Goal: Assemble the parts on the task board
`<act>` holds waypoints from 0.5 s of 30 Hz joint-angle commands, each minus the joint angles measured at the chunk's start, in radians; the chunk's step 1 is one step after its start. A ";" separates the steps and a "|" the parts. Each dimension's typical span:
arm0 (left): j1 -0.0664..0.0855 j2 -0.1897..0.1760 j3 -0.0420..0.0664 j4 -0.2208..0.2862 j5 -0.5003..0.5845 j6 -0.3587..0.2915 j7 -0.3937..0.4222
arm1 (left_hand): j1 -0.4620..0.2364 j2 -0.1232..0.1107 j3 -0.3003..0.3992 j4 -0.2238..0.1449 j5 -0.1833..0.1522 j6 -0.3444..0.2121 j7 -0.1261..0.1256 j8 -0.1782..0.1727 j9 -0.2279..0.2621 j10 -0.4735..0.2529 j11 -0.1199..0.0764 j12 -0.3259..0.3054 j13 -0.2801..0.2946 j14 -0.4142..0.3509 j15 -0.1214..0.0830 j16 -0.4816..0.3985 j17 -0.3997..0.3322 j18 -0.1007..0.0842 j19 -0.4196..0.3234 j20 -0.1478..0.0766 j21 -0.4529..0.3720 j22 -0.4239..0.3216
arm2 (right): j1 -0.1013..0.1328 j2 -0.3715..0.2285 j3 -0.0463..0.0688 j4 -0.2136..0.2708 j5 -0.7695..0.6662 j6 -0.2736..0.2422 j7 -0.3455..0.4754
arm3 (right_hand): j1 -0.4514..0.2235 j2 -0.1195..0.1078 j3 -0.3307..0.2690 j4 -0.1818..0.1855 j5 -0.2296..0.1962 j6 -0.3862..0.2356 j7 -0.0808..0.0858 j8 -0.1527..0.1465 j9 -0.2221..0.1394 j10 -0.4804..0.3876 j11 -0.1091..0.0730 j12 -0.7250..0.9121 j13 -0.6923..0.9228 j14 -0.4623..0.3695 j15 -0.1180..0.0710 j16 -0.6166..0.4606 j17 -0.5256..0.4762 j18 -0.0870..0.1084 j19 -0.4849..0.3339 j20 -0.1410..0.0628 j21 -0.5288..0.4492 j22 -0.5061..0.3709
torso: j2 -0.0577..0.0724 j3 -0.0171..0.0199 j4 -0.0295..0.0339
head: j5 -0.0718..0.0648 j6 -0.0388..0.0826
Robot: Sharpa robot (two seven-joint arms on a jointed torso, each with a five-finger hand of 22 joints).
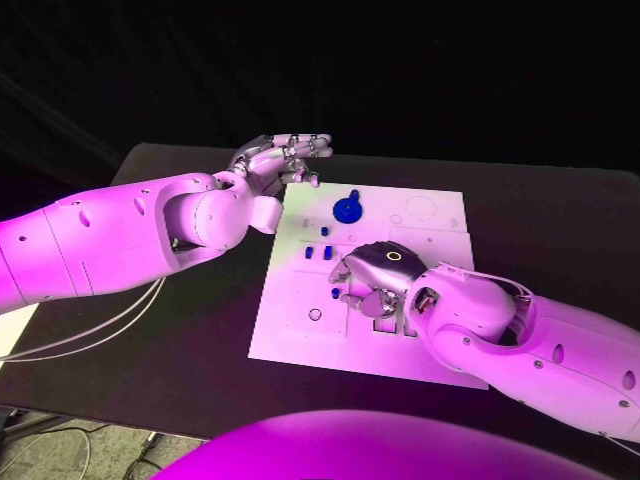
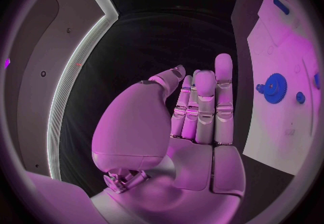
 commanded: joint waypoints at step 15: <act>0.000 -0.008 0.000 0.004 -0.011 0.023 -0.003 | 0.005 -0.001 -0.007 0.000 0.001 -0.006 0.000 0.001 -0.001 -0.008 0.003 0.005 0.001 -0.009 0.003 -0.005 -0.002 0.019 0.002 0.002 -0.006 -0.002 | 0.056 -0.227 0.071 0.109 0.059 -0.016 -0.068 | -0.012 -0.015 -0.072 0.011 -0.004 -0.015 -0.025 0.000 -0.009 -0.008 -0.012 0.028 0.001 0.014 0.007 -0.018 -0.021 0.008 0.005 0.001 -0.011 -0.005 | 0.000 -0.0036 -0.0079 | -0.030 0.024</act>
